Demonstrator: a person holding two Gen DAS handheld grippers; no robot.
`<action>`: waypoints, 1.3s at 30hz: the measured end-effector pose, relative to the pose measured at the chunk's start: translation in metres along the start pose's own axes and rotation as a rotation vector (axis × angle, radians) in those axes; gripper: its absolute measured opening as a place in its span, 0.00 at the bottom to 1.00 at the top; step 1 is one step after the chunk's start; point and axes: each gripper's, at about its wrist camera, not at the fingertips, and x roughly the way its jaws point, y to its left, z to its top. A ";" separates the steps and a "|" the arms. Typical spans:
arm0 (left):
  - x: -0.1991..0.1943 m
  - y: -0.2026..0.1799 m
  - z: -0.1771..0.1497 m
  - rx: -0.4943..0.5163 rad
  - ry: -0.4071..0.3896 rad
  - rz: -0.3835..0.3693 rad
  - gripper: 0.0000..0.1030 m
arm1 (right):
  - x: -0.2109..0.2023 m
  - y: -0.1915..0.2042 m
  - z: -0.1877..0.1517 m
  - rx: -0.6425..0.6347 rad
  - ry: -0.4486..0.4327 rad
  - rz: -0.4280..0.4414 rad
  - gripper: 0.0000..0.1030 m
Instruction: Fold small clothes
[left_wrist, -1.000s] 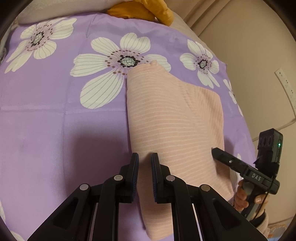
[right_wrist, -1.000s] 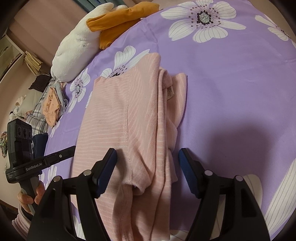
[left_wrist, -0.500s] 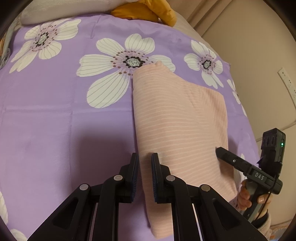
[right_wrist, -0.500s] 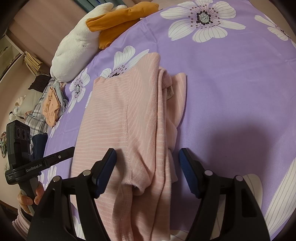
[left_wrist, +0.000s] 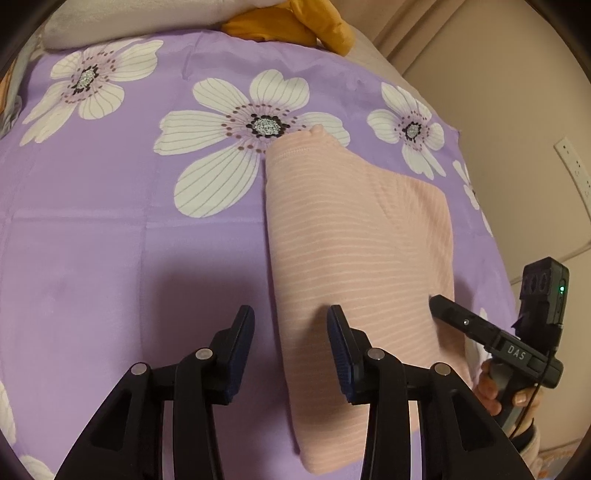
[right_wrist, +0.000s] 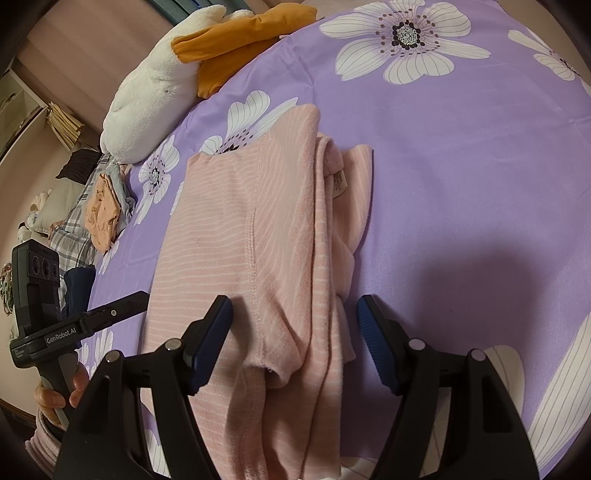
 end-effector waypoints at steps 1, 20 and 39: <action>0.001 0.000 0.000 -0.003 0.003 -0.002 0.37 | 0.001 0.000 0.000 0.000 0.000 0.000 0.69; 0.003 -0.007 0.001 0.003 0.003 -0.052 0.37 | 0.003 0.000 -0.001 -0.007 0.000 -0.003 0.69; 0.024 -0.007 0.010 -0.013 0.027 -0.066 0.41 | 0.013 0.009 0.002 -0.039 0.009 0.008 0.69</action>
